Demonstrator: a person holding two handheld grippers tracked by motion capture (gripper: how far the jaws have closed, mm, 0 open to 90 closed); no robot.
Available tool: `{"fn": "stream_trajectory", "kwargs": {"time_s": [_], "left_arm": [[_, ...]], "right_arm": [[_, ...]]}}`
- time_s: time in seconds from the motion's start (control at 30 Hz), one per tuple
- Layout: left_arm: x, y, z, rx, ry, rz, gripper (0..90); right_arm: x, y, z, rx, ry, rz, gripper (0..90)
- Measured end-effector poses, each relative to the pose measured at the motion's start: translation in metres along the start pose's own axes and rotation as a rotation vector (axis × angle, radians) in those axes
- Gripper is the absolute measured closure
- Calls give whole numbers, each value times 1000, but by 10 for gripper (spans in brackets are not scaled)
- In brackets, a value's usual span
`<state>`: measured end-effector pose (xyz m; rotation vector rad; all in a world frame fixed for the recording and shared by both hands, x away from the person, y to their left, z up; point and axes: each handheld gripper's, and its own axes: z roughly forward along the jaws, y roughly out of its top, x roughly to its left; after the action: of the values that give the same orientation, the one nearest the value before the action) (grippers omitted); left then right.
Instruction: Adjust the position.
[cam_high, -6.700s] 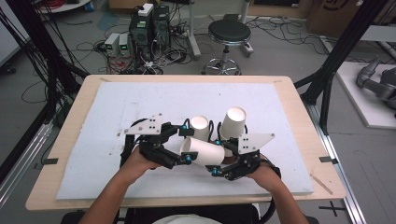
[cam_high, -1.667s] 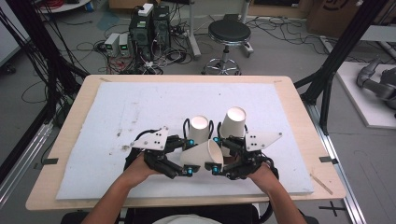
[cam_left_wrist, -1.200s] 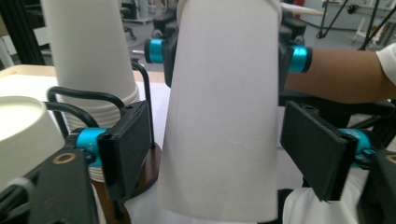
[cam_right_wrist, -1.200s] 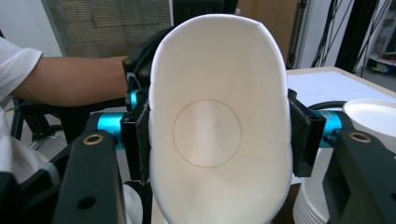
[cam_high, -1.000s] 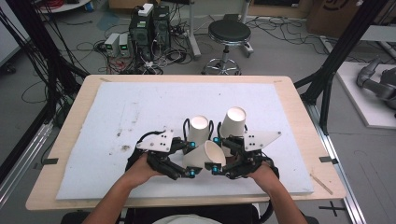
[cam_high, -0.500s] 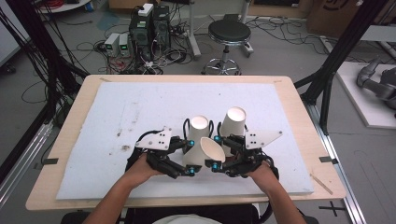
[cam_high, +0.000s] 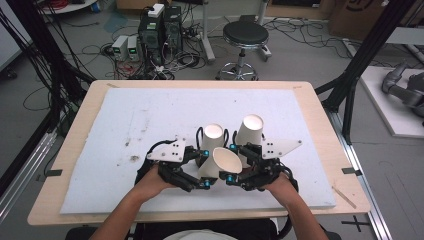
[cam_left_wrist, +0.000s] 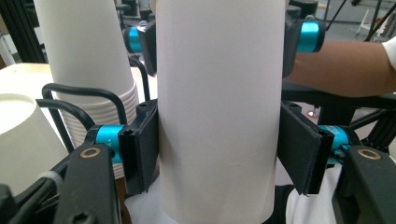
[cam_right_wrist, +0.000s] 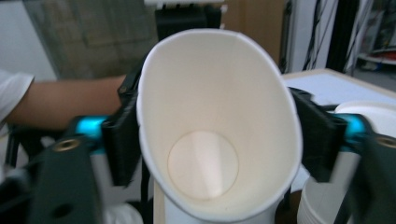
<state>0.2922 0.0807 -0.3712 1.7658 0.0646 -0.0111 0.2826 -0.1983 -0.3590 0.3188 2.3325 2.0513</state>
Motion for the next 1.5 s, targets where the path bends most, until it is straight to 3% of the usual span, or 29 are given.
{"fn": "stream_trajectory", "kwargs": {"time_s": [0.1, 0.17, 0.37, 0.57, 0.63, 0.67, 0.93, 1.17, 1.43, 1.5], "left_arm": [[0, 0, -1, -11, 0, 1, 359], [1, 0, -1, -12, 0, -5, 361], [0, -1, 3, 18, -1, -13, 368], [-1, 1, 6, 23, 15, -35, 265], [-2, 1, 6, 28, 6, -20, 287], [-2, 1, 7, 29, 2, -13, 362], [-2, 1, 4, 25, -5, -1, 358], [-2, 1, 4, 23, -2, -5, 371], [-3, 1, 10, 55, 18, -6, 306], [-3, 0, 10, 59, 2, 8, 347]], "right_arm": [[0, 1, -2, -26, 1, 9, 225], [-1, 1, -4, -33, 19, 4, 311], [0, 2, -4, -10, 14, -28, 375], [2, 4, -2, 42, 2, -40, 375], [2, 4, 0, 47, 3, -45, 375], [3, 4, 1, 53, 5, -48, 375], [4, 3, 4, 32, 6, -30, 258], [4, 4, 1, 24, 12, -41, 366], [3, 3, 2, 51, 14, -47, 371], [4, 3, 4, 63, 15, -50, 370]]}}
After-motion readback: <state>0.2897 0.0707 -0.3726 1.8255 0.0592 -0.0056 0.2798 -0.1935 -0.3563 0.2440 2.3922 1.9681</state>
